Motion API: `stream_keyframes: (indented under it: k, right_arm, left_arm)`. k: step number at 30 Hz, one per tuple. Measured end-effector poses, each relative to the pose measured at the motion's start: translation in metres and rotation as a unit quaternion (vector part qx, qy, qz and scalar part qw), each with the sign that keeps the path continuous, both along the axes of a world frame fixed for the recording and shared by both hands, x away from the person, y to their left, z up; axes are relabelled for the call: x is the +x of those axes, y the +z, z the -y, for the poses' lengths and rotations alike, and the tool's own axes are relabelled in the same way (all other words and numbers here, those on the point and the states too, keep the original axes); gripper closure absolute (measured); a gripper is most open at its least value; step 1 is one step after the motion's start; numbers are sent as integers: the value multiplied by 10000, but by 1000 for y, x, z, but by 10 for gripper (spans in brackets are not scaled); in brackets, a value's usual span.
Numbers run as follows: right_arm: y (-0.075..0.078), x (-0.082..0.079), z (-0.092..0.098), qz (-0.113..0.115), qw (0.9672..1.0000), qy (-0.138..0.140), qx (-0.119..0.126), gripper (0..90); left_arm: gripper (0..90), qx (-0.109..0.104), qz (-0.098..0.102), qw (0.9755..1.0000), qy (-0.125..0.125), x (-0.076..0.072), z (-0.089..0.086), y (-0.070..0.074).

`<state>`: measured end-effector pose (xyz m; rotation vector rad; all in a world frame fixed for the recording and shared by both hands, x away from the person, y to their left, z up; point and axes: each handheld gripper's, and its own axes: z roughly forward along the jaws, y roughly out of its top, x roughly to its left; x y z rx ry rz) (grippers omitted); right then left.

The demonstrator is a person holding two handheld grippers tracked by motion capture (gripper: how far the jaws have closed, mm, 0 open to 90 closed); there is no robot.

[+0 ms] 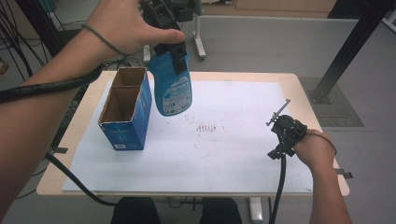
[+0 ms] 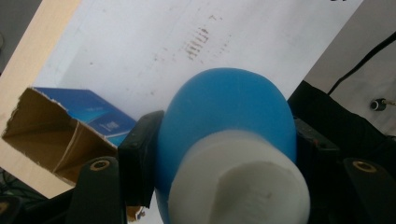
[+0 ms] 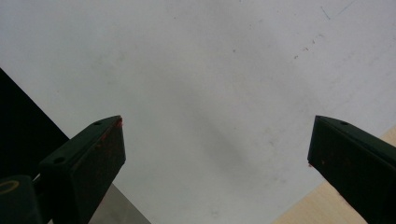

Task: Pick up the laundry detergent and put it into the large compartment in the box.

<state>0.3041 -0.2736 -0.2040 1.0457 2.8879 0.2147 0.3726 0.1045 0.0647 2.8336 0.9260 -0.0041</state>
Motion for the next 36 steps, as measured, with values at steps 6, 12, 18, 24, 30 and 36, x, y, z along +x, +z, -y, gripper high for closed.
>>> stream_keyframes:
  k: [6,12,18,24,30,36]
  right_arm:
    - [1,0,-1,13,10000,-2,4,39]
    - [1,1,-2,20,10000,18,-3,40]
    - [1,1,-1,37,10000,-2,9,40]
    - [3,1,-1,64,10000,1,24,39]
    - [2,0,1,94,9999,4,39,39]
    - [1,0,1,89,9999,-24,62,39]
  left_arm:
    - [371,26,-26,9995,305,7,-16,2]
    - [371,95,19,9978,655,11,-31,5]
    - [371,84,4,9945,1047,19,-49,5]
    - [371,154,72,9892,1457,25,-67,4]
    - [371,192,116,9823,1858,29,-83,5]
    - [372,341,124,9721,2316,33,-90,1]
